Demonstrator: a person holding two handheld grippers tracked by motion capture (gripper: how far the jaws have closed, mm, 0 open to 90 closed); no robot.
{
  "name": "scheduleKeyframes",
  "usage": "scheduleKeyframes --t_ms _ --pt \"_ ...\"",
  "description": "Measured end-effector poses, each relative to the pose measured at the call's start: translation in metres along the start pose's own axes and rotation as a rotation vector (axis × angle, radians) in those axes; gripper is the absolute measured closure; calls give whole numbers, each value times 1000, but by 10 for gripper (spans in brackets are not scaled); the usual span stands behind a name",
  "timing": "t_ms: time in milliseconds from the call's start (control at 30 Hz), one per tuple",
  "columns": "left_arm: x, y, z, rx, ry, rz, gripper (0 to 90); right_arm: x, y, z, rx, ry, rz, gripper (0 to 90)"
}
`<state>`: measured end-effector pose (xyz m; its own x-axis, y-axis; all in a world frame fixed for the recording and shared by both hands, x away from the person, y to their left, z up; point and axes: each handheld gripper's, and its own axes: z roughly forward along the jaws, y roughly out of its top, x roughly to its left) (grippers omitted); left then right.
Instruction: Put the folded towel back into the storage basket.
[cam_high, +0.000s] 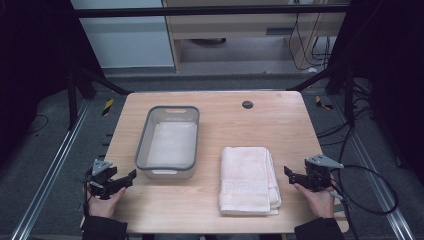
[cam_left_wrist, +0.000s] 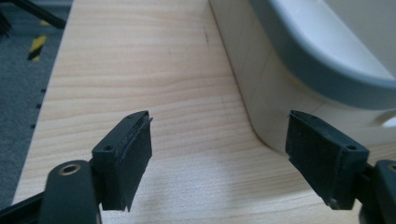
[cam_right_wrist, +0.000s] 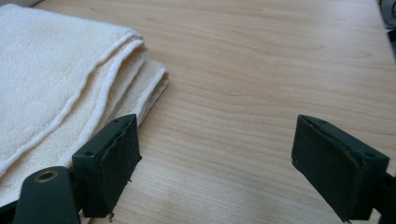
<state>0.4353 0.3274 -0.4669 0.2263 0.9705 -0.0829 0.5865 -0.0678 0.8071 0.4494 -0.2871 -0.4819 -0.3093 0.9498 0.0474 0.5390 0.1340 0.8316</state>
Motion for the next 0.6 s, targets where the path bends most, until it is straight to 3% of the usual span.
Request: scheduleKeyframes --t_ms 300,600 --pt "-11 4 -9 -65 -24 11 186 -3 4 -11 -42 0 38 200" --pt "-16 8 -20 -119 -33 -6 212 2 10 -15 -60 25 31 233"
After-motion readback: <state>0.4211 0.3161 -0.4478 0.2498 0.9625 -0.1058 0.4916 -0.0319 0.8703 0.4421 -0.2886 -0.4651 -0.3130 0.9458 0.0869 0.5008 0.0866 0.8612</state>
